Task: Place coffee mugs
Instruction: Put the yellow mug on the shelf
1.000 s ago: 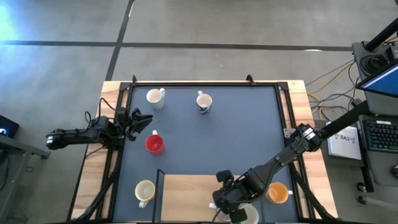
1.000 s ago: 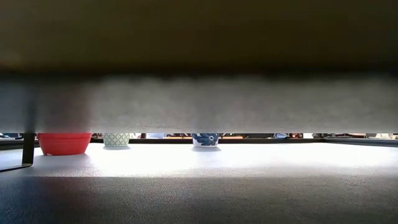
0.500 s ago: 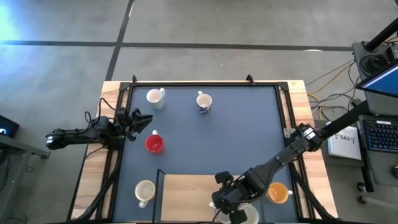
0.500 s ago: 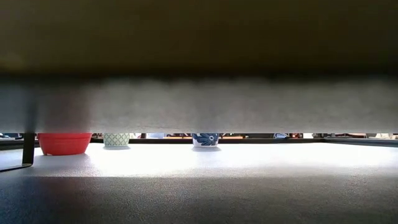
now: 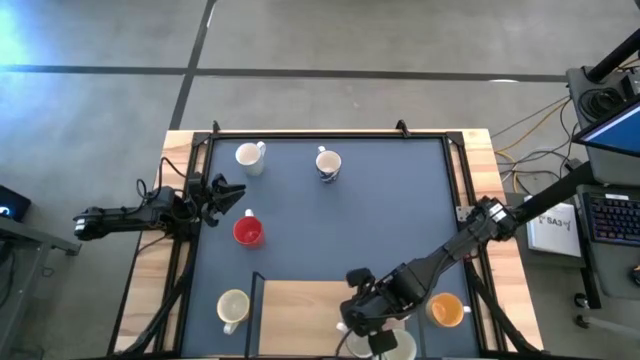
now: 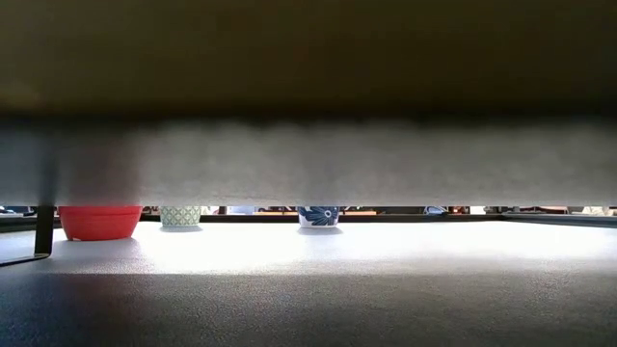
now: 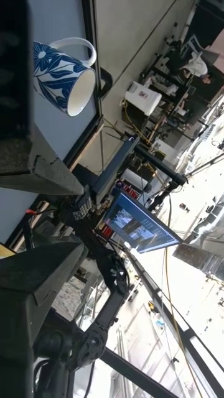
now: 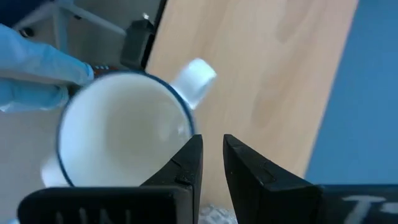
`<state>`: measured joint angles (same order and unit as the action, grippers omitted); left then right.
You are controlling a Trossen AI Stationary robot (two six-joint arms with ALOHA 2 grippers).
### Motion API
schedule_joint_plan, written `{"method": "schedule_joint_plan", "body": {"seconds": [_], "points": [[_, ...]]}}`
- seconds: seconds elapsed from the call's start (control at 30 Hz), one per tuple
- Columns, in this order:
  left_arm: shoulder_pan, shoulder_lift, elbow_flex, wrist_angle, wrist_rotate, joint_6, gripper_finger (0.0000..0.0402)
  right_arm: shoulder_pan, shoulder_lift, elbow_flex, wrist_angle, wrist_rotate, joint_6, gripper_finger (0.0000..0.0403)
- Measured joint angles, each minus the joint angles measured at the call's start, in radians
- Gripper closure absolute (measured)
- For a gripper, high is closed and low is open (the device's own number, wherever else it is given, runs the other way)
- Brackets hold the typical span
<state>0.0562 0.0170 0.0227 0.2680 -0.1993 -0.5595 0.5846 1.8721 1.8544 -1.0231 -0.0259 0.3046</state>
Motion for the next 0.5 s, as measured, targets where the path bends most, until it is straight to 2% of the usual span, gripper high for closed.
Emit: {"method": "schedule_joint_plan", "body": {"seconds": [0.23,0.5], "points": [[0.0,0.0,0.0,0.0,0.0,0.0,0.0285,-0.023,-0.002,0.007,-0.16,0.0,-0.009,0.0348],[0.0,0.0,0.0,0.0,0.0,0.0,0.0285,-0.07,-0.038,0.007,-0.18,0.007,0.01,0.0348]]}}
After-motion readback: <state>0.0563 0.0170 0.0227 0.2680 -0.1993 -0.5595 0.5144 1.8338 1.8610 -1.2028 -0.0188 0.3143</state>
